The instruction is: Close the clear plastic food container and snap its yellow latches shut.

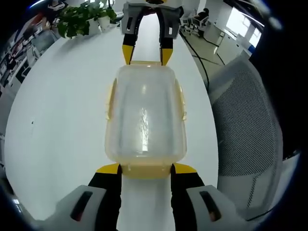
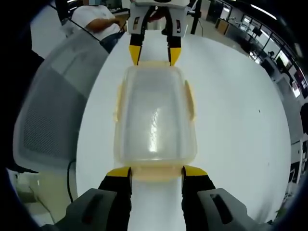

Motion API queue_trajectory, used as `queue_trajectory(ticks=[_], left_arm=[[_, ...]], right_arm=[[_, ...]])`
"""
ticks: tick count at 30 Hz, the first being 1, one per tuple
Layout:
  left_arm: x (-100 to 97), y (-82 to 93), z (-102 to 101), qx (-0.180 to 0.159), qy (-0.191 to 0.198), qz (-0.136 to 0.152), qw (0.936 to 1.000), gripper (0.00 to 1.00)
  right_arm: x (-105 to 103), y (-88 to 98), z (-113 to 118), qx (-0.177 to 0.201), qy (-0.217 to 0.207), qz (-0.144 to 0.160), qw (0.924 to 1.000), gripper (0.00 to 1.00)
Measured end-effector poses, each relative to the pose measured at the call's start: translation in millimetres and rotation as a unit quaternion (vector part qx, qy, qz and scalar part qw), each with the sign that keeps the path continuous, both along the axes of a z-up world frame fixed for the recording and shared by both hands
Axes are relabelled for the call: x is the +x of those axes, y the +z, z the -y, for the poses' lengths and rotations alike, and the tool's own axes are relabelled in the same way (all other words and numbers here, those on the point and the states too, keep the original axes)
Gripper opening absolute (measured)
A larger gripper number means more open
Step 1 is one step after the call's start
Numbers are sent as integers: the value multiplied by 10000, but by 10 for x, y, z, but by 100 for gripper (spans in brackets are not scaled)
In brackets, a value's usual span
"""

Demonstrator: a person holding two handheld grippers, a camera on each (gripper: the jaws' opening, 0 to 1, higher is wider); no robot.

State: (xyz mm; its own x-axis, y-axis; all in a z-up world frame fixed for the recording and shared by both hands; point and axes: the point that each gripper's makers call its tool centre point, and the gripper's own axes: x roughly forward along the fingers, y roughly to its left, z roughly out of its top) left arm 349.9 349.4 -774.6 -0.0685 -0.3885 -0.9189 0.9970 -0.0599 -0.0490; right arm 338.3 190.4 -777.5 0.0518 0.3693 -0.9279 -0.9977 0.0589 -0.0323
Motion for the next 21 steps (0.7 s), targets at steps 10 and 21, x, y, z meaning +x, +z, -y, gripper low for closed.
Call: queue_trajectory(ticks=[10, 21], left_arm=[[-6, -7, 93, 43, -29, 14, 10000, 39], [-50, -15, 46, 85, -2, 12, 10000, 39]], right_arm=[[-17, -18, 82, 12, -14, -18, 10000, 40], [-43, -22, 38, 1, 114, 53, 9999, 40]])
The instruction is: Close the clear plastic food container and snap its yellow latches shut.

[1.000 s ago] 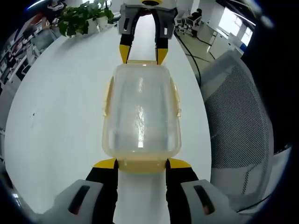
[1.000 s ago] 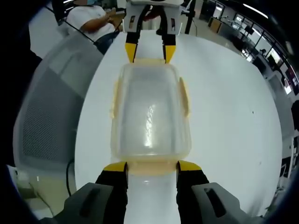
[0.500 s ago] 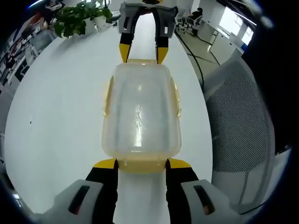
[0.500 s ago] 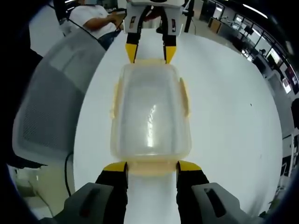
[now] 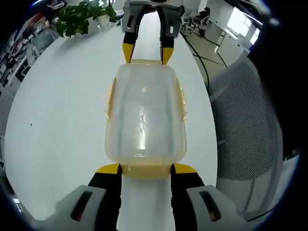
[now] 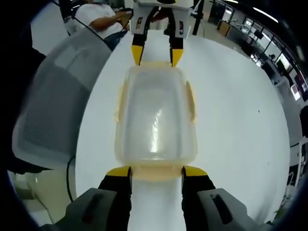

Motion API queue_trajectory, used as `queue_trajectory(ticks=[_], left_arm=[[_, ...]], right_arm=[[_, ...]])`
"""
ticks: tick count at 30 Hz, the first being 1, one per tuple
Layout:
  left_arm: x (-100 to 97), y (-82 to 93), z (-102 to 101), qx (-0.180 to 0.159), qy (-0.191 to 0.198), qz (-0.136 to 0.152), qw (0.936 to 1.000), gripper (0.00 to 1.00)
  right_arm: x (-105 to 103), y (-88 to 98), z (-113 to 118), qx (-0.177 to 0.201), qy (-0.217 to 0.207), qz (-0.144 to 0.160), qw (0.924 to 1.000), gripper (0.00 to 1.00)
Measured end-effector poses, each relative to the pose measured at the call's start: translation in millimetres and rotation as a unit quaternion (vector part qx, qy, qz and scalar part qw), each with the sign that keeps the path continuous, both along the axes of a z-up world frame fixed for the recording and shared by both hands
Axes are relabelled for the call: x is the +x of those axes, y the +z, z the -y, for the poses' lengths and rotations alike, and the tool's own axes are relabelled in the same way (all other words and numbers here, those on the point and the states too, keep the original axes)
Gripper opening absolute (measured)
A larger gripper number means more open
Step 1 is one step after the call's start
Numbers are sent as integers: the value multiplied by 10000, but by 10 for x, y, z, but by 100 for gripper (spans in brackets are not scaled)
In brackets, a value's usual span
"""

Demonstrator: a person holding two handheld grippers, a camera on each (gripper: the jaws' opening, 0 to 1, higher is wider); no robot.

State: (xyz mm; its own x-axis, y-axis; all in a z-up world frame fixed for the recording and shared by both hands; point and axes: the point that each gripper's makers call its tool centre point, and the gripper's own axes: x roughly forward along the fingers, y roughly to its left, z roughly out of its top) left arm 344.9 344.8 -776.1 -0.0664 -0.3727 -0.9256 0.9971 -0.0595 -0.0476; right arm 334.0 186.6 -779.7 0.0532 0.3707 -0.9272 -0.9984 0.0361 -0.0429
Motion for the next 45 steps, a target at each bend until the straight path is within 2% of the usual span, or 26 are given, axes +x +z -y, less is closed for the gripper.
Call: queue_trajectory(ticks=[16, 34, 38, 39, 40, 42, 45], left_arm=[[-15, -36, 45, 42, -10, 26, 10000, 39], [-10, -47, 47, 34, 34, 94, 9999, 39], [-14, -49, 39, 34, 71, 75, 9999, 40], [-75, -42, 63, -64, 223, -153, 9996, 42], [-73, -41, 48, -44, 259, -200, 9995, 45], [-31, -43, 44, -76, 337, -102, 9994, 52], [-8, -27, 21, -86, 312, -54, 9995, 50]], right_arm=[[-20, -30, 46, 62, -87, 66, 9999, 40], [-25, -49, 52, 130, -141, -8, 9998, 40], [-29, -55, 55, 126, 13, 43, 9999, 40], [-35, -54, 62, 120, 49, 60, 9999, 41], [-43, -57, 69, 108, 75, 63, 9999, 42], [-70, -70, 88, 58, 93, 22, 9999, 45], [-87, -72, 96, 88, 40, 1, 10000, 47]])
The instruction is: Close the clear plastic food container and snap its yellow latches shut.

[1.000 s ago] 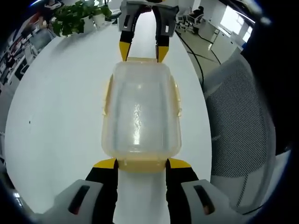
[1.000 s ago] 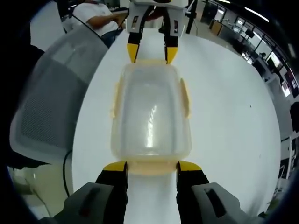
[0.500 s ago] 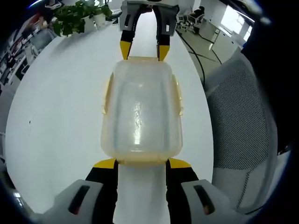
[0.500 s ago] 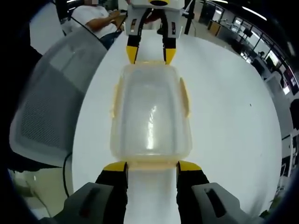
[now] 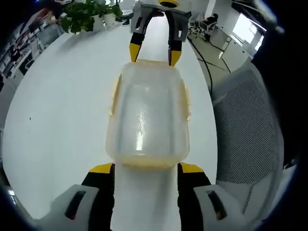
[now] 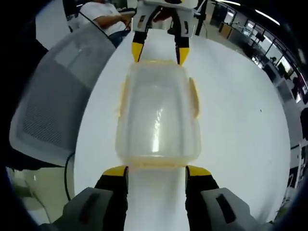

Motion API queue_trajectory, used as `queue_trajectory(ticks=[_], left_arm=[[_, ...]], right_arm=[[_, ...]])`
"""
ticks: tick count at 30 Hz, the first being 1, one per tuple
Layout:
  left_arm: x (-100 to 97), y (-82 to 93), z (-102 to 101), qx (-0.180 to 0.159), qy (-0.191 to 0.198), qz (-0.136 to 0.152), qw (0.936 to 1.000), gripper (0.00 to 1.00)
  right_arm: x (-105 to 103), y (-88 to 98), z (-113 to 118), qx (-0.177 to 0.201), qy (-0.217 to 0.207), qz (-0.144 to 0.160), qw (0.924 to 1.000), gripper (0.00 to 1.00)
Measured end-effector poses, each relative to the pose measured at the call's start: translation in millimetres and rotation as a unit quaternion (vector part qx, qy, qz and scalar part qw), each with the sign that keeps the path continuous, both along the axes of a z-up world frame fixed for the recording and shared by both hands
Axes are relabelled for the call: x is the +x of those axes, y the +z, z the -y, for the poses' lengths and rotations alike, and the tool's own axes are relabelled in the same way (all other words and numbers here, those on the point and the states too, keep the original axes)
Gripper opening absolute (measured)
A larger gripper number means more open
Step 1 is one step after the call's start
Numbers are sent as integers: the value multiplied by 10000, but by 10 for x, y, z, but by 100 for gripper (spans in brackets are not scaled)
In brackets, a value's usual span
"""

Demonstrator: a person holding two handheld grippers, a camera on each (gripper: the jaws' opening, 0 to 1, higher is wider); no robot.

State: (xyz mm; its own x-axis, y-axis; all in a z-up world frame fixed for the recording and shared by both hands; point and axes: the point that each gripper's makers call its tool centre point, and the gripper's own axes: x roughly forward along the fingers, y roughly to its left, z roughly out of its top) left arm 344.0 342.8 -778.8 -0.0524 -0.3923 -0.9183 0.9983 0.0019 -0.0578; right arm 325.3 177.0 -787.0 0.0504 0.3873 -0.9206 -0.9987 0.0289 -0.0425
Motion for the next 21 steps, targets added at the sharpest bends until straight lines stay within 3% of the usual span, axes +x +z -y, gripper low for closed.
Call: queue_trajectory(ticks=[4, 7, 14, 17, 19, 21], left_arm=[[5, 18, -5, -24, 94, -23, 10000, 50], [-23, 47, 7, -142, 281, -167, 9994, 50], [-68, 74, -8, -283, 554, -237, 9978, 50], [-91, 93, -36, -342, 687, -331, 9965, 50], [-146, 148, 9, -564, 1029, -631, 9911, 50], [-87, 172, -10, -590, 1164, -559, 9899, 50]], right_arm=[[3, 16, 13, 5, -170, -32, 9999, 47], [6, 62, 20, 151, -544, -229, 9981, 44], [56, 164, 59, 453, -1093, -332, 9924, 44], [47, 223, 52, 614, -1426, -496, 9866, 44], [52, 268, 29, 780, -1626, -584, 9819, 44], [57, 286, 35, 830, -1802, -663, 9779, 44]])
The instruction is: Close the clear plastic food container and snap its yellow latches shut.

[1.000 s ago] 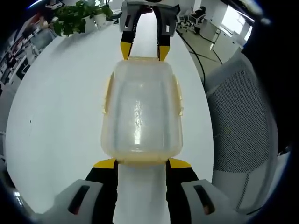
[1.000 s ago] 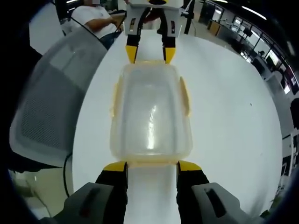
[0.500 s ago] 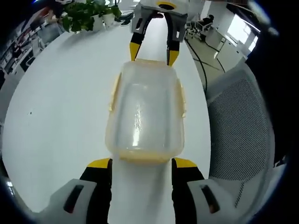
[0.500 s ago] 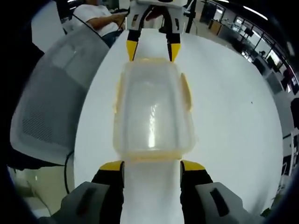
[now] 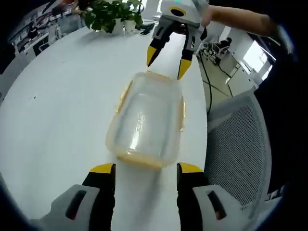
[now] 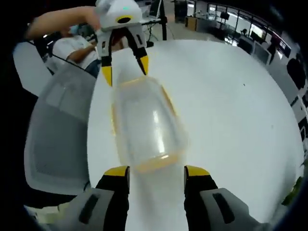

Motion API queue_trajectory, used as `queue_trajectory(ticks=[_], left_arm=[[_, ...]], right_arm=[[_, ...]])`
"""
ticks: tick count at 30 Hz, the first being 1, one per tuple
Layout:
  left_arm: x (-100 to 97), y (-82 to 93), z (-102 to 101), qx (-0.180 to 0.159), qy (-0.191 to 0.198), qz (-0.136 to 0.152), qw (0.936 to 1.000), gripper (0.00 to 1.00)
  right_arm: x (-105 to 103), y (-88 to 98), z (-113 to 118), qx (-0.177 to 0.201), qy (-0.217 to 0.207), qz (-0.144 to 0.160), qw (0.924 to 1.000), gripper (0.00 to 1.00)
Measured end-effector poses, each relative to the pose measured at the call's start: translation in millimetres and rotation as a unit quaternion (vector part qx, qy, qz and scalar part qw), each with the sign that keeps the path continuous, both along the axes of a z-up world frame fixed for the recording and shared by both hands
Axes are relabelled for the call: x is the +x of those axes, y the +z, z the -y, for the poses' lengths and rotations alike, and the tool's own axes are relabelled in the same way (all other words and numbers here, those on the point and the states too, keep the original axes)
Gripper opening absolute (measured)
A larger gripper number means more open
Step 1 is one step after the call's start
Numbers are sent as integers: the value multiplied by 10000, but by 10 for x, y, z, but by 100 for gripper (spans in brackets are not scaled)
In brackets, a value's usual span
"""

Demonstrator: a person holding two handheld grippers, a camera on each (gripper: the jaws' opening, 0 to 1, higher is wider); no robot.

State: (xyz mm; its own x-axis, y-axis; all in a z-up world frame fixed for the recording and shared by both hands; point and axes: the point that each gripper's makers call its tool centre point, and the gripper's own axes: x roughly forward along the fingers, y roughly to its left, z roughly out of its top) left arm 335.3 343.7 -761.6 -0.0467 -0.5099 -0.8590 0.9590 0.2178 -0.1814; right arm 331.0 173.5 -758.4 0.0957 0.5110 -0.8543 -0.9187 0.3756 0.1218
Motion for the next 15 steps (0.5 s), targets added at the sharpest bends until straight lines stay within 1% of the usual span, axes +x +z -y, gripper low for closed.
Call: queue_trajectory(ticks=[1, 4, 5, 7, 8, 10, 12, 13, 14, 15], left_arm=[[8, 6, -5, -15, 67, -13, 10000, 50], [7, 5, -22, -27, 472, -221, 9986, 50], [11, 7, -21, -59, 545, -249, 9982, 50], [10, 24, -6, -132, 770, -317, 9964, 50], [15, 39, 13, -221, 1032, -425, 9935, 50], [46, 48, 22, -313, 1244, -458, 9907, 50], [63, 69, 34, -424, 1485, -541, 9865, 48], [82, 76, 24, -440, 1671, -585, 9832, 47], [131, 75, 17, -472, 1759, -518, 9819, 45], [150, 87, 16, -538, 1835, -511, 9802, 43]], right_arm=[[2, 5, 14, -19, -45, 4, 10000, 44], [19, 7, 27, 17, -236, -18, 9997, 43], [25, 12, 25, 53, -363, -52, 9993, 43], [35, 22, 20, 102, -458, -69, 9989, 43], [54, 35, 8, 178, -608, -94, 9979, 43], [58, 39, 4, 210, -765, -165, 9967, 42], [42, 51, -30, 326, -870, -251, 9954, 42], [48, 48, -37, 342, -903, -251, 9950, 42], [54, 44, -33, 337, -942, -248, 9947, 42], [70, 33, -26, 314, -1003, -234, 9942, 41]])
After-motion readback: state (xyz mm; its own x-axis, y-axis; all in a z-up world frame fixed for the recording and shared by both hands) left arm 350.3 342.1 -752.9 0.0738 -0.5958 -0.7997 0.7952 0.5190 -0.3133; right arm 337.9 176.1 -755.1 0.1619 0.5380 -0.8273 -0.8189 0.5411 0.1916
